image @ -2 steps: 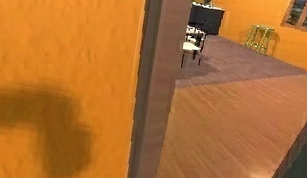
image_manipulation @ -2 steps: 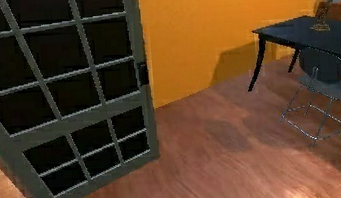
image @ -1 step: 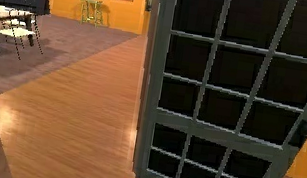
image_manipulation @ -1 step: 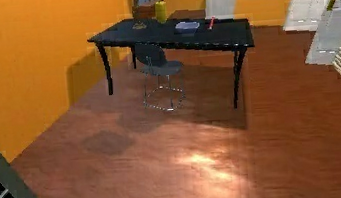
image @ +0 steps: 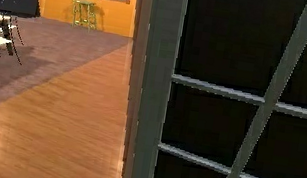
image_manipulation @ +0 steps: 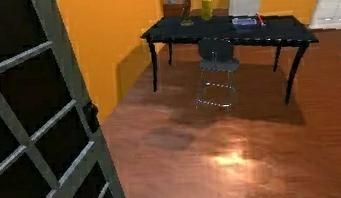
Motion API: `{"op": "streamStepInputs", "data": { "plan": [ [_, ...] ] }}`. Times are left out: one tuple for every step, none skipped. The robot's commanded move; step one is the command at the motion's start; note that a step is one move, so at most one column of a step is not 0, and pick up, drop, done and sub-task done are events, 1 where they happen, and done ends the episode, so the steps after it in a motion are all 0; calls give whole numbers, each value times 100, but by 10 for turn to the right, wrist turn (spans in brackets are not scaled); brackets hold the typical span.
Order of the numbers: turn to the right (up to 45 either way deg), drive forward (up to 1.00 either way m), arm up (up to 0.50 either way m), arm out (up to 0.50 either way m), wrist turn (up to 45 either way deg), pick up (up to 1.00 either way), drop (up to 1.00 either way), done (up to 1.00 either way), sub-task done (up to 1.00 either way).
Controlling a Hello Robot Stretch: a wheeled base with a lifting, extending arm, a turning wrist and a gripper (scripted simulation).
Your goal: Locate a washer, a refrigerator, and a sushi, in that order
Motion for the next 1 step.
{"op": "streamStepInputs", "data": {
  "plan": [
    [-450, 0, 0, 0, 0, 0, 0, 0, 0]
  ]
}}
